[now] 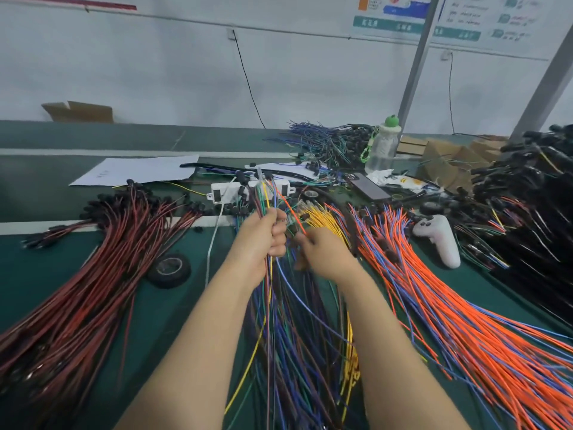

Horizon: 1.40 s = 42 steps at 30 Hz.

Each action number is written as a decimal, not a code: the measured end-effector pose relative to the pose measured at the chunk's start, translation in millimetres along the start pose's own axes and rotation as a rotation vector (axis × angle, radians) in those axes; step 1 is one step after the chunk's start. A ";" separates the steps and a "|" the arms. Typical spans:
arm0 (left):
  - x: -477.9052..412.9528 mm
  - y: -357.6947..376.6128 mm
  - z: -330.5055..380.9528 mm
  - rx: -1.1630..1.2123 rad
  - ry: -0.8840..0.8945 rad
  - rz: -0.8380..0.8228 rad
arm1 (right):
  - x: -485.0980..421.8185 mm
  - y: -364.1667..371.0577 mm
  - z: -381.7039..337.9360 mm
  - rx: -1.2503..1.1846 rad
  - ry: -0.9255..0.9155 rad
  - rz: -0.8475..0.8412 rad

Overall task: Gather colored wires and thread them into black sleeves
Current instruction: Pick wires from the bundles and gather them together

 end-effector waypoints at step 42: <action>18.7 -2.1 7.7 -0.698 -0.090 -0.350 | -0.2 -51.8 9.5 -1.788 -0.071 0.705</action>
Point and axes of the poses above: each hand's wrist, its own x-axis away from the middle knuckle, its own y-axis out of the palm, z = x × y, the point moved 1 cm from there along -x, towards the middle knuckle, and after that the axes turned 11 degrees about -y, right-handed, at the moved point
